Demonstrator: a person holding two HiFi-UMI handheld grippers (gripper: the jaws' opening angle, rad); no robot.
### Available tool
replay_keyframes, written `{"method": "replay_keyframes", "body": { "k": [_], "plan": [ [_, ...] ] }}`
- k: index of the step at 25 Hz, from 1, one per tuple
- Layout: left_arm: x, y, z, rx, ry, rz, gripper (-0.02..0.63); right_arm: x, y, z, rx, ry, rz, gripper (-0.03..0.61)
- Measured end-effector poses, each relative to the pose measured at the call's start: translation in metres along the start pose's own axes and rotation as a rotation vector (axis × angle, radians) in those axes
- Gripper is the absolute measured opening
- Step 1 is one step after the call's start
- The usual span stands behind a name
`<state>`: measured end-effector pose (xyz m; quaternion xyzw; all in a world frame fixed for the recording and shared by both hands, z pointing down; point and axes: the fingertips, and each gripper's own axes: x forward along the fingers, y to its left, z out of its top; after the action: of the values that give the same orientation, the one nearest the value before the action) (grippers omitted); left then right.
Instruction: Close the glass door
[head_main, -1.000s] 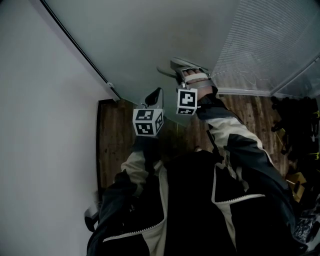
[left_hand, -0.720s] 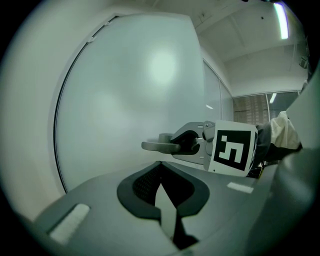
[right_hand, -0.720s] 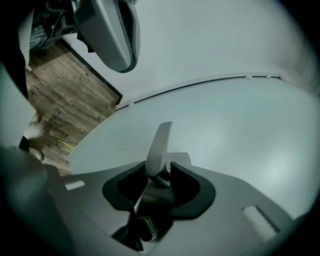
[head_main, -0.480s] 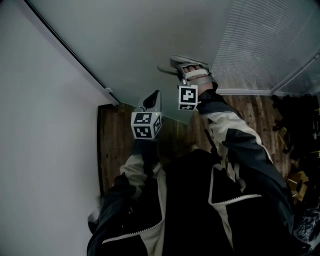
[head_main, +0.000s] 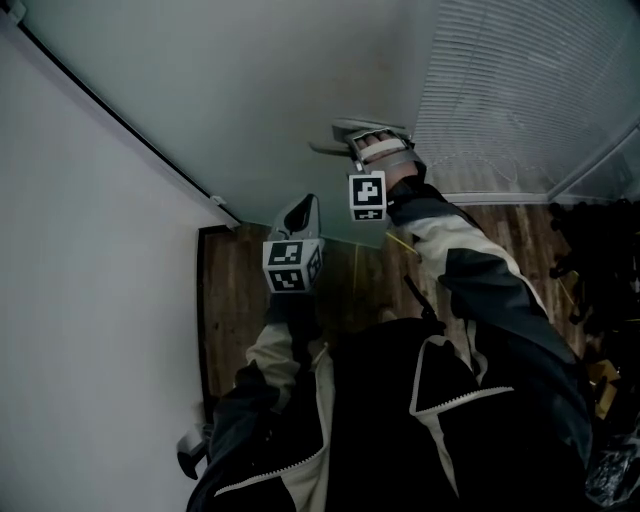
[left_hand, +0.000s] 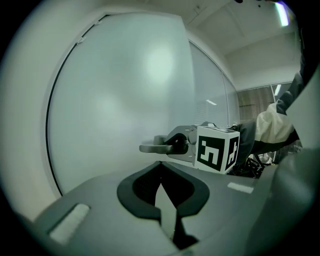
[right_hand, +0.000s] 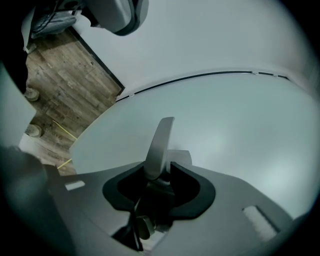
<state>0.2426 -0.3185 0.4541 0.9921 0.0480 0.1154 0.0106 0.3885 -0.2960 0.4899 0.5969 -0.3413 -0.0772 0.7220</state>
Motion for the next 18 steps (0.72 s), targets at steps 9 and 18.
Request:
{"method": "replay_keyframes", "body": {
  "k": [9,18],
  "plan": [
    [0.034,-0.010,0.012,-0.033,-0.008,0.023,0.000,0.064,-0.026,-0.046,-0.140,0.068,-0.012,0.135],
    [0.034,0.002,0.021,-0.053,-0.021,0.078,0.000,0.138,-0.049,-0.074,-0.192,0.148,0.047,0.149]
  ]
}}
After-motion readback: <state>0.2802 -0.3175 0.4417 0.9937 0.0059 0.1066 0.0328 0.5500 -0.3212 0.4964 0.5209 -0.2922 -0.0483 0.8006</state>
